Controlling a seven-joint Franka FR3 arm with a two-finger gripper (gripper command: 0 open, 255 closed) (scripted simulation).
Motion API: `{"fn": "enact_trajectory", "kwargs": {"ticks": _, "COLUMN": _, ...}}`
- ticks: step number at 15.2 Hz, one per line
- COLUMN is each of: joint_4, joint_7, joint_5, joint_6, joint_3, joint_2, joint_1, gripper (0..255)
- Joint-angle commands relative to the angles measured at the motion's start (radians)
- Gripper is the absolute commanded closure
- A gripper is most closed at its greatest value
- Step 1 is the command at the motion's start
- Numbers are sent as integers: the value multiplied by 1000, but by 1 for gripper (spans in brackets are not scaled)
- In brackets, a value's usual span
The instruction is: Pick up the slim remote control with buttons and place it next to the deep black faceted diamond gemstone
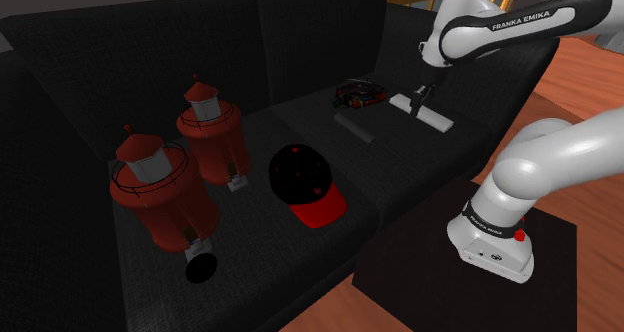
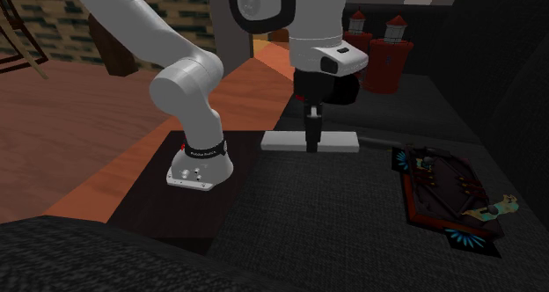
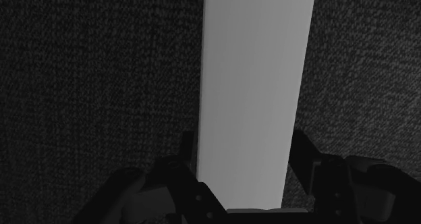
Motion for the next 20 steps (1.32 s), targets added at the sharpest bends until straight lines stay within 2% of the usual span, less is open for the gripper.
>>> {"fn": "enact_trajectory", "kwargs": {"ticks": 1, "joint_4": 23, "joint_7": 1, "joint_5": 7, "joint_6": -34, "joint_3": 8, "joint_2": -11, "joint_1": 3, "gripper": 255}}
{"fn": "enact_trajectory", "kwargs": {"ticks": 6, "joint_4": 74, "joint_7": -1, "joint_5": 18, "joint_6": -104, "joint_3": 20, "joint_2": -31, "joint_1": 7, "gripper": 255}}
{"fn": "enact_trajectory", "kwargs": {"ticks": 13, "joint_4": 38, "joint_7": 184, "joint_5": 123, "joint_6": -112, "joint_3": 186, "joint_2": -61, "joint_1": 104, "gripper": 255}}
{"fn": "enact_trajectory", "kwargs": {"ticks": 20, "joint_4": 66, "joint_7": 366, "joint_5": 230, "joint_6": -95, "joint_3": 348, "joint_2": -9, "joint_1": 209, "gripper": 255}}
